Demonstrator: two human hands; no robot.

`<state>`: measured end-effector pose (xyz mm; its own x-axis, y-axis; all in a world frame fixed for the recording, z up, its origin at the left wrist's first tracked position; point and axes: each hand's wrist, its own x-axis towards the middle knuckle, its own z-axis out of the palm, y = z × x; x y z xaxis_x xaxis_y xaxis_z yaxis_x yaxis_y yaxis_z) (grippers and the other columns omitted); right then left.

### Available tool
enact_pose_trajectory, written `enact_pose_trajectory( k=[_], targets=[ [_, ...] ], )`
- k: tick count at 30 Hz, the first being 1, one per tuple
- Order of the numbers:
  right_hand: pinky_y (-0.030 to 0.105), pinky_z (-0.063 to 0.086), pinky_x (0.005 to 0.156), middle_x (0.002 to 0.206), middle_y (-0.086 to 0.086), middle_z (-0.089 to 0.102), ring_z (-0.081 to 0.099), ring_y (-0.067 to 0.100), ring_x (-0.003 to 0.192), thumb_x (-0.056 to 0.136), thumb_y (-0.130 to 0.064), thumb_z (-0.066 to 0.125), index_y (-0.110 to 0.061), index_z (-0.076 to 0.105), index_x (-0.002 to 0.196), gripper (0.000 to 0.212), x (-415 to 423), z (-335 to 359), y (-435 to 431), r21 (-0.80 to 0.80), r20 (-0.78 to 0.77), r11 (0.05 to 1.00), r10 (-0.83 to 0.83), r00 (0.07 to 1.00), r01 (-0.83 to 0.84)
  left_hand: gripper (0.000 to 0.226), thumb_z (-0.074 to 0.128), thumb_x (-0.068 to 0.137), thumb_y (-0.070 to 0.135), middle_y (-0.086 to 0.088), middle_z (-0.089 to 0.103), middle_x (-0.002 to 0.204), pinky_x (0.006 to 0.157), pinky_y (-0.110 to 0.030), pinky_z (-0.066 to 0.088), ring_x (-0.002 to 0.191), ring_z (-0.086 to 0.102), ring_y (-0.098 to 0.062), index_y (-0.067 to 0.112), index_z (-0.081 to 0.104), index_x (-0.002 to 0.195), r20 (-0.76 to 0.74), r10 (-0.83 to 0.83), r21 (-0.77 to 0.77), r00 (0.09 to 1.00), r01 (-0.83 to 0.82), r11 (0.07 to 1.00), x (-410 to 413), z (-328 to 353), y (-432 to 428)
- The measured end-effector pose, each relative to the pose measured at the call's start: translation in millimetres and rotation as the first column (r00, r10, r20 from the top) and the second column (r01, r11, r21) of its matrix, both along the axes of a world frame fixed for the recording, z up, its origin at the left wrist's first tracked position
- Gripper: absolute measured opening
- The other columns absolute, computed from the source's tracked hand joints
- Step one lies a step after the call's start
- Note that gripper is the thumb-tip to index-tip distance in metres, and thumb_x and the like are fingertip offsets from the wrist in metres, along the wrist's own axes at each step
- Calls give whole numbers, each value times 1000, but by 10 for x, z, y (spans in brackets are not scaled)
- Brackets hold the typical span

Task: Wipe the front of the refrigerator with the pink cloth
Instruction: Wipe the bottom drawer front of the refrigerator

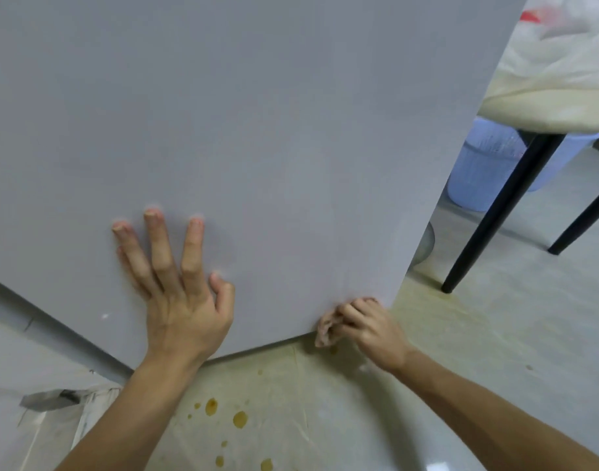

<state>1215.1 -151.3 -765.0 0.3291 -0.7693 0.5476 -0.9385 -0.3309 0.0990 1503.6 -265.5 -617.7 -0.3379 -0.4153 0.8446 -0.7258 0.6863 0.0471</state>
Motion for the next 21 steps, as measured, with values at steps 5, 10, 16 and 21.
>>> enact_pose_trajectory(
  k=[5, 10, 16, 21],
  targets=[
    [46, 57, 78, 110, 6, 66, 65, 31, 87, 102, -8, 63, -19, 73, 103, 15, 396, 1041, -204, -283, 230, 959, 59, 971, 9, 83, 61, 84, 6, -31, 12, 163, 125, -69, 7, 150, 4, -63, 7, 25, 159, 24, -10, 14, 1000, 10, 1000, 59, -8, 32],
    [22, 47, 96, 118, 16, 58, 63, 26, 110, 112, -22, 47, 5, 76, 118, 40, 659, 2746, -532, -626, 592, 696, 132, 795, 350, 84, 62, 85, 5, -28, 13, 161, 127, -66, 9, 149, 6, -62, 12, 17, 156, -25, -77, -32, 997, 76, 997, 148, 156, 21],
    [57, 56, 92, 114, 13, 67, 65, 39, 104, 104, -33, 66, -26, 71, 110, 11, 804, 2298, -637, -540, 529, 809, 110, 841, 234, 70, 58, 93, 11, -26, 13, 163, 127, -64, 9, 151, 8, -58, 5, 31, 157, -87, -16, -79, 996, 9, 997, 317, 667, -122],
    [42, 46, 88, 137, 4, 54, 56, 27, 114, 109, -18, 50, -21, 71, 108, 22, 480, 595, -395, -184, -250, 946, 219, 943, -268, 71, 57, 97, 18, -23, 12, 168, 127, -64, 11, 158, 1, -46, 9, 28, 161, -50, 35, -49, 998, -37, 998, 373, 661, -113]
  ],
)
